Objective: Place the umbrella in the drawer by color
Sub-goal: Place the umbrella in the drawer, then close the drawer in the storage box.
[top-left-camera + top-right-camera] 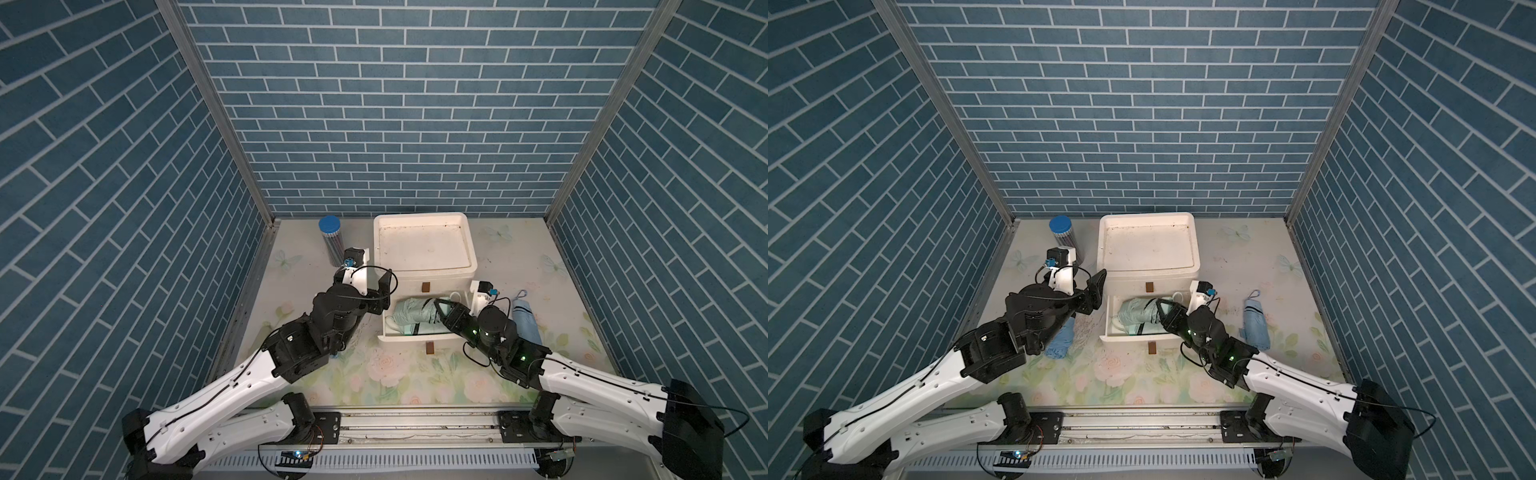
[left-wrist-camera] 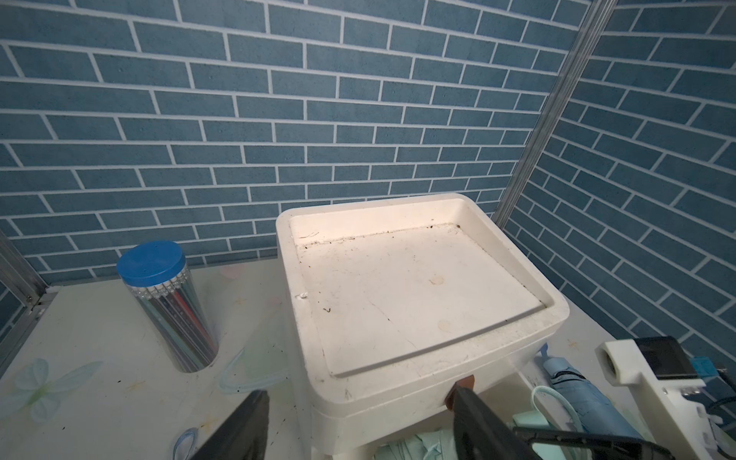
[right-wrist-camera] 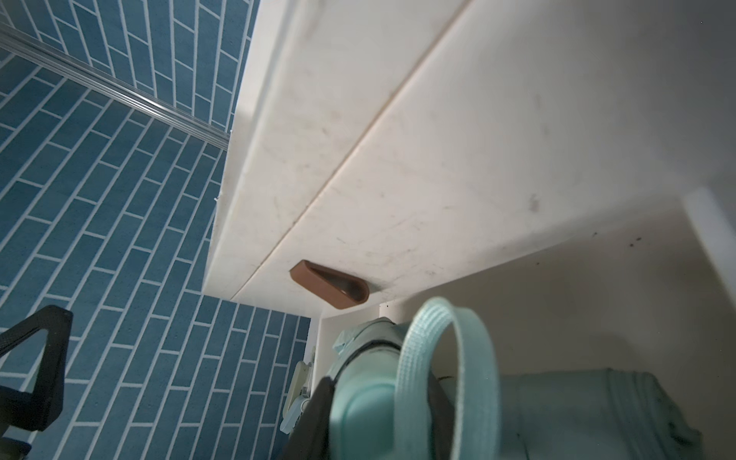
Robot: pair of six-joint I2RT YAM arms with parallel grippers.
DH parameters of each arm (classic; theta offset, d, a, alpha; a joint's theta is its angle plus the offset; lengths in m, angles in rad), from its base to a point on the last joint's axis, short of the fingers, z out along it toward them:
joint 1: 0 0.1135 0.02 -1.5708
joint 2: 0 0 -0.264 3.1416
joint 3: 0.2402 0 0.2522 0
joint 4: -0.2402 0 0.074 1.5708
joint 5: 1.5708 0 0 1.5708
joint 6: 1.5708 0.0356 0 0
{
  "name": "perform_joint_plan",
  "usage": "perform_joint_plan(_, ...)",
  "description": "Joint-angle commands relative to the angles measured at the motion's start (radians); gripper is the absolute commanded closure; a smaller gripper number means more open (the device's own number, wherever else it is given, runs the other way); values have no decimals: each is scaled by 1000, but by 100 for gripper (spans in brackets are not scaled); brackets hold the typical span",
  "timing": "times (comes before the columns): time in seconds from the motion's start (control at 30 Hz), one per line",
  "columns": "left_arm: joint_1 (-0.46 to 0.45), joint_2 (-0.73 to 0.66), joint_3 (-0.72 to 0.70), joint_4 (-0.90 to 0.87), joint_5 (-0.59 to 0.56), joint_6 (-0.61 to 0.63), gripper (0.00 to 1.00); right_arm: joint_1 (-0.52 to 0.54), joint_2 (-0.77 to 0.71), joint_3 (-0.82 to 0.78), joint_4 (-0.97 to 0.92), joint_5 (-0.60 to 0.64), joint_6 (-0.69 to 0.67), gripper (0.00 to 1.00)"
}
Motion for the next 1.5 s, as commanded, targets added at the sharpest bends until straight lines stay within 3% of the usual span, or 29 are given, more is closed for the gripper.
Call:
perform_joint_plan(0.0,-2,7,22,-14,-1,-21,23,3,34,62,-87,-16,10,54)
perform_joint_plan(0.03,-2,11,22,-15,1,-22,23,2,42,85,-124,-12,-4,40)
perform_joint_plan(0.07,-2,12,25,-16,3,-23,22,0,46,102,-152,-7,-17,36)
perform_joint_plan(0.27,-2,18,37,-21,0,-24,22,-66,62,204,-379,-1,-92,15)
perform_joint_plan(0.37,-2,25,45,-26,-14,-24,22,-80,56,258,-467,19,-170,13)
perform_joint_plan(0.5,0,40,51,-34,-44,-32,21,-75,58,307,-535,41,-243,25)
perform_joint_plan(0.57,4,49,51,-37,-47,-39,21,-66,71,320,-550,40,-269,42)
perform_joint_plan(0.63,9,58,51,-40,-47,-49,20,-46,91,322,-545,39,-286,68)
perform_joint_plan(0.73,21,77,53,-48,-47,-61,19,-26,129,303,-508,31,-293,85)
perform_joint_plan(0.87,75,136,105,-119,-25,-98,17,-24,160,270,-421,7,-321,100)
perform_joint_plan(1.17,250,232,191,-123,156,-138,15,59,91,231,-384,68,-442,89)
perform_joint_plan(1.27,274,301,233,-140,174,-139,15,154,19,208,-356,116,-517,80)
perform_joint_plan(1.47,301,389,268,-130,188,-170,16,372,-64,159,-398,333,-564,68)
